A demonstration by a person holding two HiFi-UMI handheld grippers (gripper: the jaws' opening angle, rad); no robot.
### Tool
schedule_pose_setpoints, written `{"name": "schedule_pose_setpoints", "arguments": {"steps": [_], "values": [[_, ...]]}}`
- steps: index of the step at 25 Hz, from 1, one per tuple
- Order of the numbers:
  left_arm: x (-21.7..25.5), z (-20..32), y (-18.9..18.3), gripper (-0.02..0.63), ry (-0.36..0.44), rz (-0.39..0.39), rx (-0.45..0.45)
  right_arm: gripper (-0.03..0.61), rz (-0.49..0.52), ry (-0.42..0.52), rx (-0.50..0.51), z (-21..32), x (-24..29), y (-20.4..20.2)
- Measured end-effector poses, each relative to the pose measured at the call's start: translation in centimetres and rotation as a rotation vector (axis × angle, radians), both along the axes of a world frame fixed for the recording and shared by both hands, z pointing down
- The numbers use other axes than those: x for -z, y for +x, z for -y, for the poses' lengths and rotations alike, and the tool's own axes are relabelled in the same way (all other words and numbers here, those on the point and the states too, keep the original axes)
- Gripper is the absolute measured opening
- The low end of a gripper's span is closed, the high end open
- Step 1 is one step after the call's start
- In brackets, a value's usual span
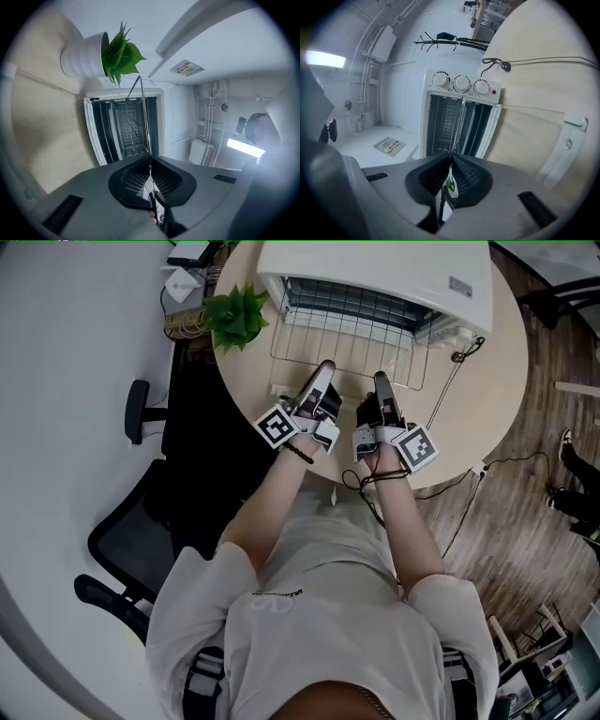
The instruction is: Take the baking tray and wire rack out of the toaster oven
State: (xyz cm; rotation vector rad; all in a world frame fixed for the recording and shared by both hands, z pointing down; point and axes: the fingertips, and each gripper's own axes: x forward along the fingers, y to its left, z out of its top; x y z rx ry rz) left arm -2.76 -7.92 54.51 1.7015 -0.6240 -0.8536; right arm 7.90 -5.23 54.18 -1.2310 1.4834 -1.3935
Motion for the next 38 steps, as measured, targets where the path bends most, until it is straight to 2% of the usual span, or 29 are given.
{"name": "schedule_pose_setpoints", "arguments": {"steps": [13, 21, 28, 38], "values": [[3.2, -5.9, -1.7, 0.008, 0.019, 0.035, -0.044, 0.015, 0.001, 0.006, 0.094, -6.0, 3.0, -2.0], [6.6, -8.9, -3.2, 0.008, 0.063, 0.062, -0.060, 0.015, 0.001, 0.027, 0.152, -9.1, 6.2, -3.4], [9.2, -8.6, -2.9, 0.008, 0.104, 0.041, -0.057, 0.015, -0.056, 0.097, 0.179, -8.5, 9.1, -3.0], [11.0, -3.8, 0.4, 0.009, 0.098, 0.019, -0.029, 0.017, -0.112, 0.126, 0.136, -3.6, 10.7, 0.4]]}}
